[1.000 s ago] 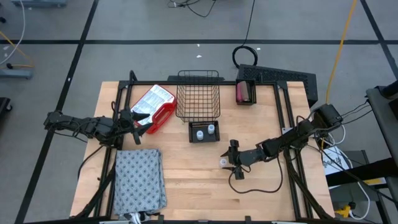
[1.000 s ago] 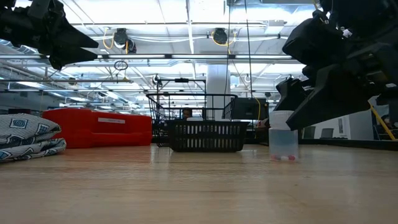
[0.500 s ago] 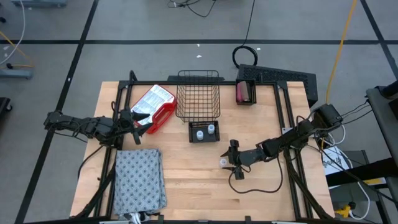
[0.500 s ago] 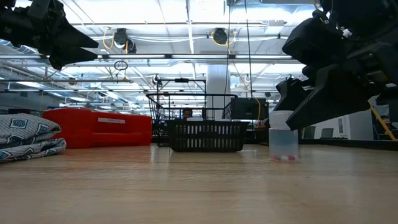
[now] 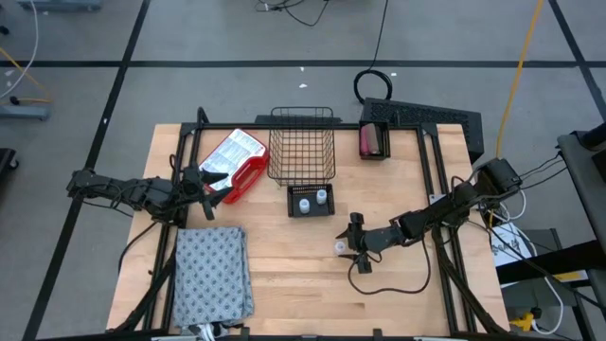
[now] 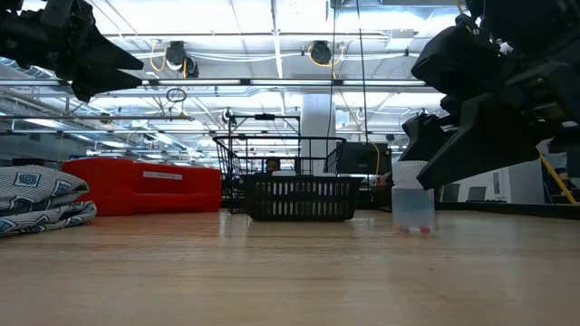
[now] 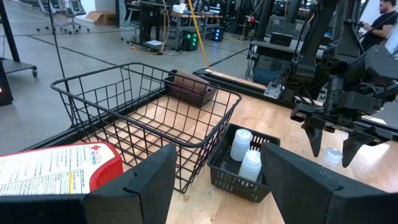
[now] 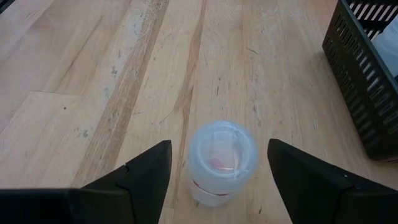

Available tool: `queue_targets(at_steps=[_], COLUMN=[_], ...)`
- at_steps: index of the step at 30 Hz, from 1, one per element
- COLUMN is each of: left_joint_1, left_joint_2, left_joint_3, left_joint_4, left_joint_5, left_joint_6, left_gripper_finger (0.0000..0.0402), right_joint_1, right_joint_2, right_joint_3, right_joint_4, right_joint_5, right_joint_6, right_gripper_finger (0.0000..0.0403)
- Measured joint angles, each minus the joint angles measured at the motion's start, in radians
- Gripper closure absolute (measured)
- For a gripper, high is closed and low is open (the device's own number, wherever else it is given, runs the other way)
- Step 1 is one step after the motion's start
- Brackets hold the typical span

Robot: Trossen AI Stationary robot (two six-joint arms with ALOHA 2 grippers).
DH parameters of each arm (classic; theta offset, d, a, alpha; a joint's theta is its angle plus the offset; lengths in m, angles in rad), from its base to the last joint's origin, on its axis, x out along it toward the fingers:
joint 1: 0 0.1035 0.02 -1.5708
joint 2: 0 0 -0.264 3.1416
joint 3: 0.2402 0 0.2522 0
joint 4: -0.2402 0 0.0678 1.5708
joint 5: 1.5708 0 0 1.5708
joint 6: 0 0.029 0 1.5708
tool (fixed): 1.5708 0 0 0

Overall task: Pick & place medical supplies in basket/bin
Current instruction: Put the white pill bottle into the bottom black bin

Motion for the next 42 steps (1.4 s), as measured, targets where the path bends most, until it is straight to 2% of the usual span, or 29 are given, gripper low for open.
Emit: queue_targets(at_steps=[12,25,33,42], left_joint_1=[0.0,0.0,0.0,0.0], left_joint_2=[0.0,0.0,0.0,0.0], left_joint_3=[0.0,0.0,0.0,0.0], left_joint_4=[0.0,0.0,0.0,0.0], left_joint_5=[0.0,0.0,0.0,0.0], left_joint_6=[0.0,0.0,0.0,0.0], left_gripper_finger=[0.0158,0.0158,0.0158,0.0158], right_joint_1=[0.0,0.0,0.0,0.0], right_joint_2=[0.0,0.0,-0.001,-0.001], right_joint_3=[0.0,0.0,0.0,0.0], right_joint_4=[0.0,-0.001,-0.002,-0.003], right_joint_5=[0.0,0.0,0.0,0.0], right_joint_6=[-0.002,-0.002,-0.002,-0.002], right_gripper_finger=[0.0152,0.0224,0.0255,0.0251])
